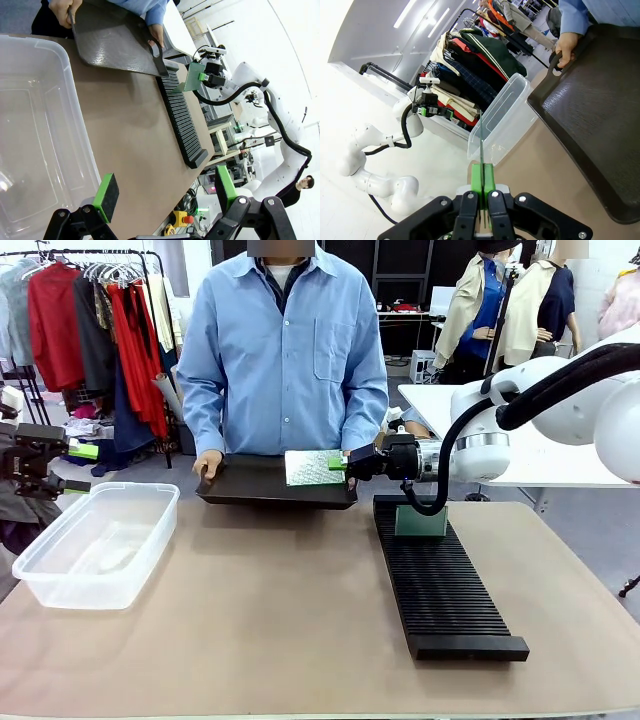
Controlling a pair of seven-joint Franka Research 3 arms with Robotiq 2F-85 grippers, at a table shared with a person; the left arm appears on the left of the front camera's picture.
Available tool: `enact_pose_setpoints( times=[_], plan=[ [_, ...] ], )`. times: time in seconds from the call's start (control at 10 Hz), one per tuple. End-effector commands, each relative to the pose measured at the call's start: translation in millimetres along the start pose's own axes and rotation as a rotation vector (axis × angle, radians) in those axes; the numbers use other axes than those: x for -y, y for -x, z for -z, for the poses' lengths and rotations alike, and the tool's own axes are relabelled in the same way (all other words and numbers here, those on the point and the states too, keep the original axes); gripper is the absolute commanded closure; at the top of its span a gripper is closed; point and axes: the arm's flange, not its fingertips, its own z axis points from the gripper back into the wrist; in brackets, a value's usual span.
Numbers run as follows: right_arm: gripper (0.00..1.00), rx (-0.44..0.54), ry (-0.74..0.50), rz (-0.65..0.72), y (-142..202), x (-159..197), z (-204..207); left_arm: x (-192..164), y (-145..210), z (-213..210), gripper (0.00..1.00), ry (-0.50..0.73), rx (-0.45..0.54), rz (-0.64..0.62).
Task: Sort PCBs into racks and boxes based on the side picked up.
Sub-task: If the short side of the Blank PCB is picked up, insert it into the PCB Rack ; if the long side is picked up, place it in the Organizing box.
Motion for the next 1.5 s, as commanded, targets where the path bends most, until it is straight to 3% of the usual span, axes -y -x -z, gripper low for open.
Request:
enact_pose_setpoints(
  times=[0.0, 0.5, 1.4],
  plan=[
    [1.0, 0.0, 0.0, 0.0, 0, 0, 0, 2, 1, -1, 0.0, 0.005, -0.001, 0.003],
    [1.0, 0.028, -0.08, 0.002, 17, -29, -56, 2, 1, -1, 0.0, 0.005, -0.001, 0.003],
    [1.0, -0.004, -0.041, -0.131, 93, -78, -155, 2, 1, -1, 0.0, 0.005, -0.001, 0.003]
  ],
)
